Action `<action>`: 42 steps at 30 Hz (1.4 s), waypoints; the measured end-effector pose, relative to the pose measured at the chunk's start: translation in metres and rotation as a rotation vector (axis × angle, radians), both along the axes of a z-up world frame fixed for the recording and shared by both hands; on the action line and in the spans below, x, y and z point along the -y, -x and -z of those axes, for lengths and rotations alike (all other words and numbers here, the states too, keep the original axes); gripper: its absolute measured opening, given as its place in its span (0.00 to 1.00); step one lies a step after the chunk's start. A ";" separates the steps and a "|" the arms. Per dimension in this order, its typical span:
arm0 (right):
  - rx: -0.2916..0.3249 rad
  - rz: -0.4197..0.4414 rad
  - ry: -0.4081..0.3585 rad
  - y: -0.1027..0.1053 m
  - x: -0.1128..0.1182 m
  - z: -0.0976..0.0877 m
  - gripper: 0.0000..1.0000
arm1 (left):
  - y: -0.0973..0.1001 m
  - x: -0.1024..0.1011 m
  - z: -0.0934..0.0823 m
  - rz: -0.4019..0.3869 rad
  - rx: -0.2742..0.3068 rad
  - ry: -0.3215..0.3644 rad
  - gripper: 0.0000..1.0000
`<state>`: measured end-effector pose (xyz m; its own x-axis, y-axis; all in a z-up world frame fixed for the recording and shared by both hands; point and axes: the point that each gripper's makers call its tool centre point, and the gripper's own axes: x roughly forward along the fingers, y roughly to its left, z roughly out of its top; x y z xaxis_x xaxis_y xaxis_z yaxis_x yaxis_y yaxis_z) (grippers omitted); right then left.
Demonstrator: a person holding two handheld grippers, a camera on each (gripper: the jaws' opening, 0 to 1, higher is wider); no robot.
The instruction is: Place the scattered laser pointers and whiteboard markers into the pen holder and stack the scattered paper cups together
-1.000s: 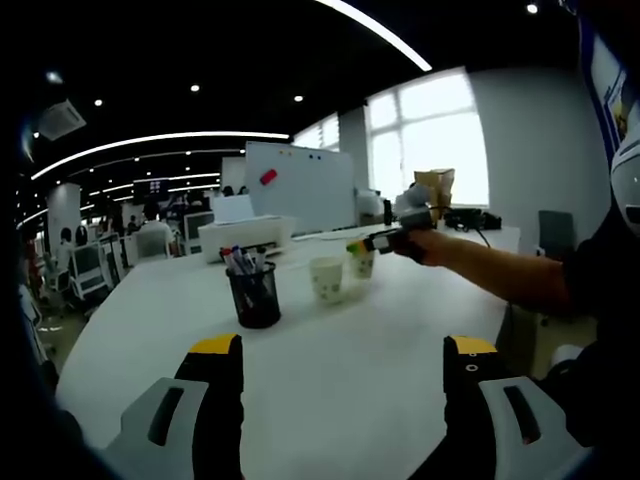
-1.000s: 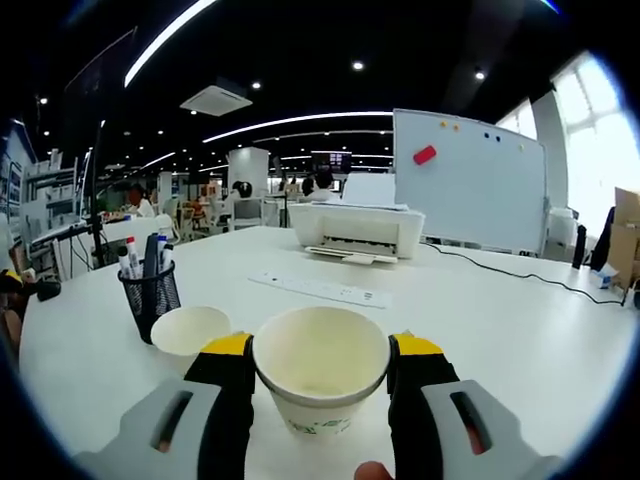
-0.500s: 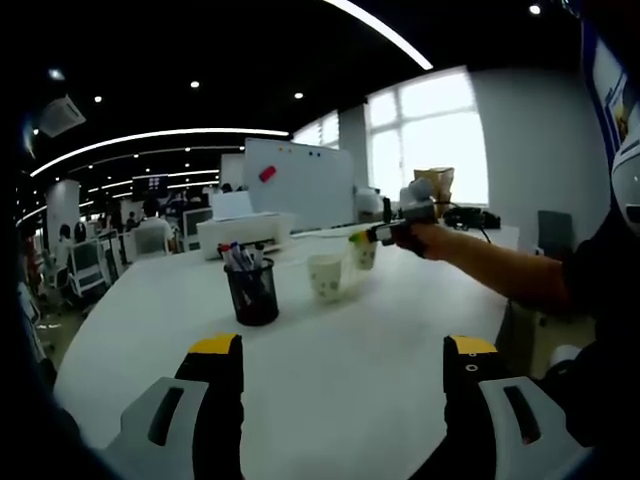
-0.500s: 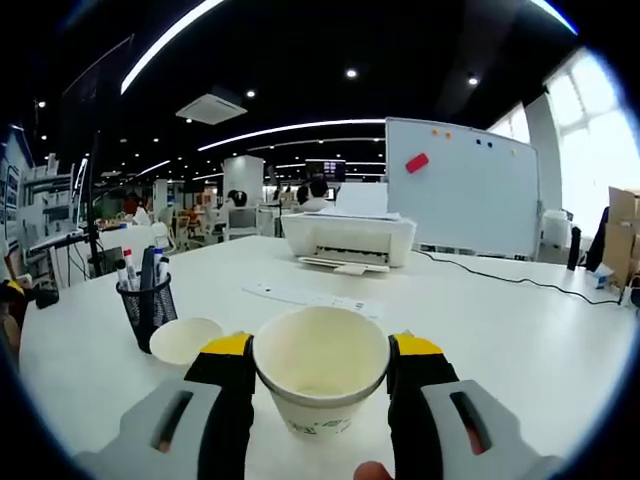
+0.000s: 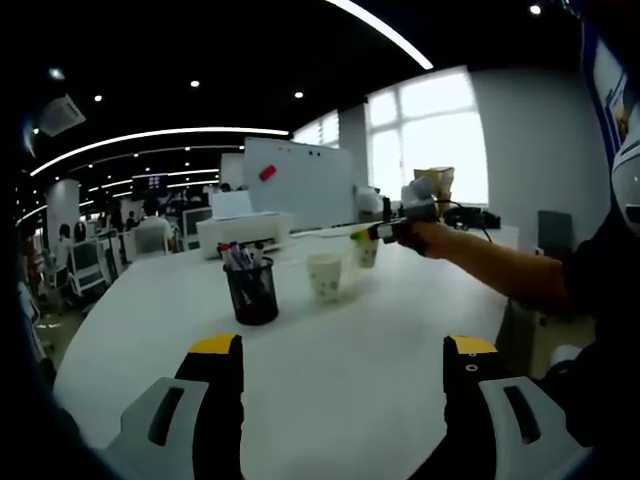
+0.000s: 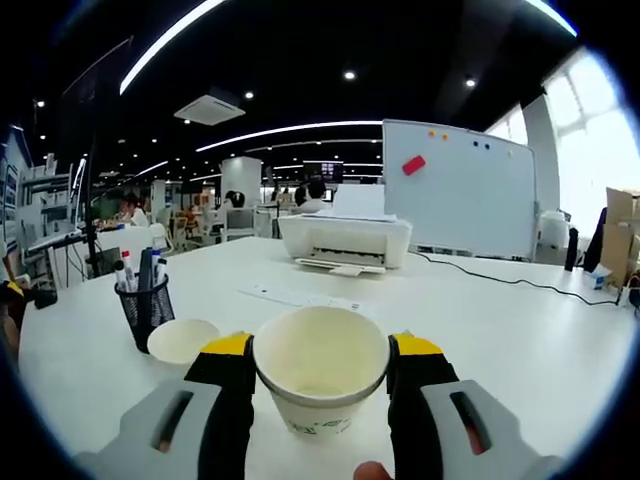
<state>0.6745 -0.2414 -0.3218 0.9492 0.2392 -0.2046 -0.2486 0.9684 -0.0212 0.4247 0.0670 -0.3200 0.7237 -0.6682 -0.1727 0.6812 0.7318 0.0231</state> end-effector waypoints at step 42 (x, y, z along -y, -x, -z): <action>-0.004 -0.009 -0.016 0.003 -0.004 0.000 0.48 | 0.001 -0.001 0.000 -0.005 -0.001 0.000 0.84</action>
<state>0.6712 -0.2377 -0.3221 0.9461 0.2513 -0.2042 -0.2576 0.9662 -0.0048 0.4241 0.0684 -0.3201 0.7268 -0.6646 -0.1732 0.6775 0.7351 0.0225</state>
